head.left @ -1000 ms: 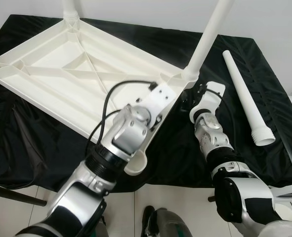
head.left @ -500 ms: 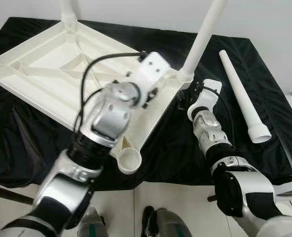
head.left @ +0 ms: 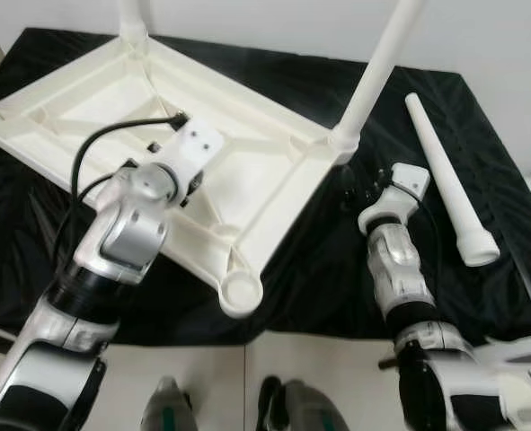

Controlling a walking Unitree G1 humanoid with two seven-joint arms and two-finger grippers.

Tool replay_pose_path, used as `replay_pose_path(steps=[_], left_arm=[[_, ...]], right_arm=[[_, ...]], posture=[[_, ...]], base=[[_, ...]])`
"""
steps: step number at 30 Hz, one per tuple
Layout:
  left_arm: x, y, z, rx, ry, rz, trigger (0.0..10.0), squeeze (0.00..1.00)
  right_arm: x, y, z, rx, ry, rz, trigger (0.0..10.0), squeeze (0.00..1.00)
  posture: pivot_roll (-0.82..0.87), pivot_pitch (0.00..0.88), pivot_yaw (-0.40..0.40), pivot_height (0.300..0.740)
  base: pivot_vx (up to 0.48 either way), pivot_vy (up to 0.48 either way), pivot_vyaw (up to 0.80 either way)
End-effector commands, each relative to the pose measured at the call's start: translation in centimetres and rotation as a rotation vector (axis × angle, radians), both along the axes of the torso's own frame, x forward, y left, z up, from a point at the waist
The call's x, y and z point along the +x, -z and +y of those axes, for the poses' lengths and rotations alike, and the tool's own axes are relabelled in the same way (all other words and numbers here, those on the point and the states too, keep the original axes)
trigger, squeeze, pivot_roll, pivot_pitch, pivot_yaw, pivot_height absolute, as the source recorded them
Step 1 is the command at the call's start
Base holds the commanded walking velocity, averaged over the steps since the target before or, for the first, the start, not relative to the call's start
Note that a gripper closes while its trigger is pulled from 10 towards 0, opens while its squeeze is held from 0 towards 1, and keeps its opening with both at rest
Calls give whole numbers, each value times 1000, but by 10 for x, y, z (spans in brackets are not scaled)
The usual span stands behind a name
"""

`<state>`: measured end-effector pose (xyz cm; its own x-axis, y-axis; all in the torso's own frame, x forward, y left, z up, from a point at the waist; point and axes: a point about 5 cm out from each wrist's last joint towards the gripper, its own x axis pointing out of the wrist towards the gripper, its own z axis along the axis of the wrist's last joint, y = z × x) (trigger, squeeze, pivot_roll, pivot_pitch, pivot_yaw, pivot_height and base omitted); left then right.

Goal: Building children table

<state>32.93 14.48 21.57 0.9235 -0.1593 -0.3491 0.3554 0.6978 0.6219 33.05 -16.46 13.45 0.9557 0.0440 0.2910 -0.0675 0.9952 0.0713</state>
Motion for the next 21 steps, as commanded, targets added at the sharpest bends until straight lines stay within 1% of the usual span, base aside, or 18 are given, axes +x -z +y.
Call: replay_pose_path(steps=[1, 2, 4, 5, 6, 7, 9, 11, 17, 20, 21], left_arm=[[-3, -4, -2, -6, 32, -43, 10000, 0], [-3, -4, -2, -6, 32, -43, 10000, 0], [-5, -2, 0, -2, 55, -48, 10000, 0], [-5, -2, 0, -2, 55, -48, 10000, 0], [-7, 0, 0, 3, 71, -49, 10000, 0], [-7, 0, 0, 3, 71, -49, 10000, 0], [-11, 2, 1, 12, 104, -46, 10000, 0], [-14, 1, 2, 19, 130, -59, 10000, 0], [-17, 0, 6, 32, 139, -50, 10000, 0], [-29, 2, 12, 21, 190, -5, 10000, 0], [-29, 2, 12, 21, 190, -5, 10000, 0]], right_arm=[[-8, -11, 7, -11, -59, -76, 10000, 0], [-8, -11, 7, -11, -59, -76, 10000, 0], [-22, -15, 14, -19, -101, -106, 10000, 0], [-22, -15, 14, -19, -101, -106, 10000, 0], [-27, -16, 16, -21, -113, -114, 10000, 0], [-27, -16, 16, -21, -113, -114, 10000, 0], [-34, -18, 14, -23, -121, -120, 10000, 0], [-37, -19, 9, -24, -112, -117, 10000, 0], [-39, -20, 5, -23, -102, -113, 10000, 0], [-40, -19, 4, -22, -100, -99, 10000, 0], [-40, -19, 4, -22, -100, -99, 10000, 0]], posture=[[88, 113, -115, 740], [88, 113, -115, 740], [79, 113, -114, 740], [79, 113, -114, 740], [78, 114, -113, 740], [78, 114, -113, 740], [75, 115, -111, 740], [74, 114, -109, 740], [75, 114, -106, 740], [81, 113, -108, 740], [81, 113, -108, 740]], base=[[0, 0, 0], [0, 0, 0], [0, 0, 0], [0, 0, 0], [0, 0, 0], [0, 0, 0], [0, 0, 0], [0, 0, 0], [0, 0, 0], [0, 0, 0], [0, 0, 0]])
